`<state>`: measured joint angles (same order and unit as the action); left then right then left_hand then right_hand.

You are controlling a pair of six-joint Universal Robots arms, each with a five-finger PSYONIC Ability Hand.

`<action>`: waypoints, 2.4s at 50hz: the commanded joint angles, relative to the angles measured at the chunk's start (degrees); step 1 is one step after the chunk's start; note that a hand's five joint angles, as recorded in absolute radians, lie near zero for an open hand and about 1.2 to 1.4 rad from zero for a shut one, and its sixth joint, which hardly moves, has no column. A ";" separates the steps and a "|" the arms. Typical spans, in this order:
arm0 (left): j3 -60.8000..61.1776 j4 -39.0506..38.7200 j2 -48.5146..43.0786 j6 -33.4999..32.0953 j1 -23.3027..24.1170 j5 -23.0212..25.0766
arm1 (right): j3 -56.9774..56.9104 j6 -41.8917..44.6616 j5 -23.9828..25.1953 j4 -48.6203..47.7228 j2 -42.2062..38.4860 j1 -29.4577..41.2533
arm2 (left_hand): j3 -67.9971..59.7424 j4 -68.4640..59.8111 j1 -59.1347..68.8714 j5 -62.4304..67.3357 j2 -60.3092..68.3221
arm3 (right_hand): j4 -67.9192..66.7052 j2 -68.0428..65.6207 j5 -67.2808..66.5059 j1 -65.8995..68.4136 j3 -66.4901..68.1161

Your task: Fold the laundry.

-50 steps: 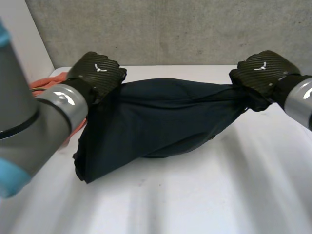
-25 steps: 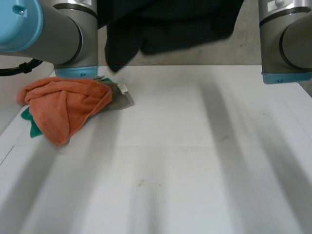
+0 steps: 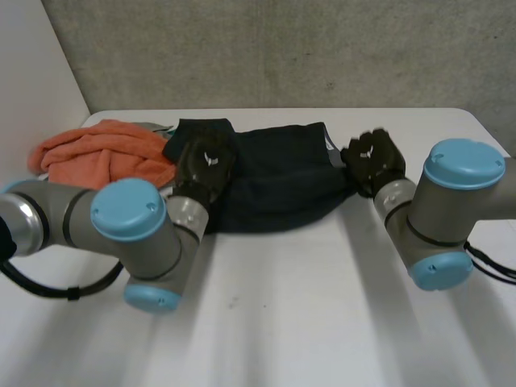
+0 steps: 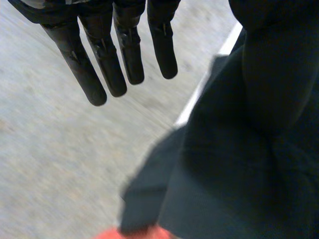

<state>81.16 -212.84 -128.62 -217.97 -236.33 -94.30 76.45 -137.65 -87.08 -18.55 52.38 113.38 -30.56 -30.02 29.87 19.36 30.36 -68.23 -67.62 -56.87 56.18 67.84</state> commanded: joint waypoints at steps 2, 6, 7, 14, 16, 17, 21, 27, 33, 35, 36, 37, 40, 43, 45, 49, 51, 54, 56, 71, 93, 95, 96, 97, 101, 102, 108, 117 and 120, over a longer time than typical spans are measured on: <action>6.99 5.24 8.29 0.52 0.70 -1.42 | 3.96 -0.25 -0.11 3.70 4.31 -0.62 | 10.91 10.37 -10.23 -9.71 -10.72 | -11.77 -12.38 -13.13 23.82 12.16; 10.94 6.74 12.86 0.70 0.61 -1.24 | 6.77 -0.60 0.07 5.01 6.42 -0.53 | 12.78 12.23 -12.09 -11.58 -12.58 | -11.77 -12.38 -13.13 23.82 12.16; 11.73 7.00 13.83 0.70 0.61 -1.24 | 7.30 -0.60 0.16 5.36 6.77 -0.53 | 12.94 12.40 -12.26 -11.74 -12.75 | -11.77 -12.38 -13.13 23.82 12.16; 18.32 9.81 20.95 3.68 0.26 -1.15 | 11.70 -0.78 0.42 8.00 8.53 -0.53 | 11.60 11.06 -10.92 -10.40 -11.41 | -11.77 -12.38 -13.13 23.82 12.16; 19.29 10.86 21.83 5.44 0.26 -1.15 | 12.49 -1.39 0.42 8.44 8.80 -0.53 | 10.93 10.38 -10.24 -9.73 -10.73 | -11.77 -12.38 -13.13 23.82 12.16; 20.08 12.17 22.36 7.36 0.17 -1.24 | 12.75 -1.74 0.42 8.53 8.97 -0.53 | 9.10 8.55 -8.41 -7.89 -8.90 | -11.77 -12.38 -13.13 23.82 12.16; 21.23 15.95 22.80 11.67 -0.27 -1.50 | 13.64 -4.55 0.42 8.62 9.85 -0.61 | 3.04 2.50 -2.36 -1.84 -2.85 | -11.77 -12.38 -13.13 23.82 12.16; 21.76 20.44 22.72 15.55 -0.53 -1.50 | 13.72 -8.42 0.42 9.32 10.03 -0.53 | -3.88 -4.42 4.56 5.08 4.07 | -11.77 -12.38 -13.13 23.82 12.16; 22.90 23.87 22.72 18.36 -0.62 -1.59 | 13.81 -9.39 0.51 11.17 10.03 -0.53 | -6.90 -7.44 7.59 8.10 7.10 | -11.77 -12.38 -13.13 23.82 12.16; 23.43 24.31 22.72 19.15 -0.53 -1.68 | 13.81 -9.74 0.60 11.78 10.03 -0.53 | -6.90 -7.45 7.59 8.11 7.10 | -11.77 -12.38 -13.13 23.82 12.16; 24.04 24.58 22.80 20.03 -0.53 -1.68 | 13.81 -9.83 0.60 11.87 10.03 -0.61 | -6.90 -7.45 7.59 8.11 7.10 | -11.77 -12.38 -13.13 23.82 12.16; 24.30 24.67 22.72 20.47 -0.53 -1.68 | 13.81 -10.01 0.60 11.87 10.03 -0.62 | -6.90 -7.45 7.59 8.11 7.10 | -11.77 -12.38 -13.13 23.82 12.16; 25.01 24.41 22.45 21.88 -0.71 -1.68 | 13.90 -10.18 0.60 11.96 10.03 -0.53 | -6.07 -6.61 6.75 7.27 6.26 | -11.77 -12.38 -13.13 23.82 12.16; 25.19 23.97 22.19 22.85 -0.88 -1.33 | 13.99 -10.18 0.60 11.96 10.03 -0.53 | -6.06 -6.61 6.75 7.26 6.26 | -11.77 -12.38 -13.13 23.82 12.16; 25.01 23.44 21.40 23.29 -1.15 -1.24 | 13.99 -10.10 0.60 11.96 10.03 -0.53 | -6.06 -6.61 6.75 7.26 6.26 | -11.77 -12.38 -13.13 23.82 12.16; 24.84 20.11 18.85 23.29 -1.41 -1.33 | 14.08 -10.10 0.60 11.96 10.03 -0.53 | -6.73 -7.28 7.42 7.94 6.93 | -11.77 -12.38 -13.13 23.82 12.16; 24.83 17.39 17.71 23.20 -1.76 -1.42 | 14.34 -10.18 0.60 11.96 10.03 -0.53 | -7.90 -8.45 8.59 9.10 8.10 | -11.77 -12.38 -13.13 23.82 12.16; 24.66 15.18 16.66 22.94 -1.85 -1.42 | 14.52 -10.10 0.77 11.96 10.03 -0.53 | -9.59 -10.14 10.28 10.80 9.79 | -11.77 -12.38 -13.13 23.82 12.16; 24.31 13.95 15.78 22.50 -1.85 -1.50 | 14.60 -10.10 0.77 11.96 10.03 -0.53 | -10.77 -11.31 11.45 11.97 10.96 | -11.77 -12.38 -13.13 23.82 12.16; 20.97 15.17 12.87 15.74 -0.80 -1.68 | 15.31 -9.83 0.51 12.13 10.81 -0.62 | -49.44 -49.98 50.13 50.64 49.64 | -11.77 -12.38 -13.13 23.82 12.16; 25.80 26.62 28.63 11.75 -0.09 -1.42 | 14.25 -1.12 2.62 27.61 21.01 -1.23 | 15.65 15.10 -14.96 -14.45 -15.45 | -11.77 -12.38 -13.13 23.82 12.16; 25.54 25.81 25.89 14.40 -0.36 -1.24 | 13.90 -3.23 2.79 27.08 20.66 -1.49 | 14.80 14.26 -14.12 -13.60 -14.61 | -11.77 -12.38 -13.13 23.82 12.16; 25.19 25.72 23.36 16.67 -0.36 -1.15 | 13.81 -3.85 2.97 26.99 20.49 -1.49 | 12.80 12.25 -12.11 -11.60 -12.60 | -11.77 -12.38 -13.13 23.82 12.16; 25.01 25.72 22.29 17.57 -0.36 -1.15 | 13.73 -4.29 2.97 26.90 20.23 -1.49 | 11.11 10.57 -10.43 -9.91 -10.92 | -11.77 -12.38 -13.13 23.82 12.16; 24.31 25.29 18.33 19.33 -0.27 -1.15 | 13.64 -5.70 3.06 26.81 18.99 -1.23 | 7.74 7.19 -7.05 -6.53 -7.54 | -11.77 -12.38 -13.13 23.82 12.16; 24.13 25.02 17.63 19.42 -0.27 -1.24 | 13.64 -5.79 3.06 26.81 18.99 -1.23 | 6.40 5.85 -5.71 -5.20 -6.20 | -11.77 -12.38 -13.13 23.82 12.16; 22.73 23.27 16.13 19.86 -0.80 -1.15 | 13.64 -5.79 3.06 26.81 18.91 -1.14 | 1.69 1.15 -1.01 -0.49 -1.50 | -11.77 -12.38 -13.13 23.82 12.16; 21.23 18.78 12.97 19.77 -1.24 -1.06 | 13.90 -5.88 3.06 26.73 18.82 -1.41 | -9.24 -9.79 9.93 10.44 9.44 | -11.77 -12.38 -13.13 23.82 12.16; 20.79 18.87 12.08 19.77 -0.97 -1.06 | 13.90 -5.88 3.06 26.64 18.82 -1.49 | -14.29 -14.83 14.97 15.49 14.48 | -11.77 -12.38 -13.13 23.82 12.16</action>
<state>102.81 -193.15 -114.79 -198.08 -237.58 -95.39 90.27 -143.57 -84.02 8.17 71.18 112.05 -33.37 -33.63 33.76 23.52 33.37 -68.23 -67.62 -56.93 56.51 67.84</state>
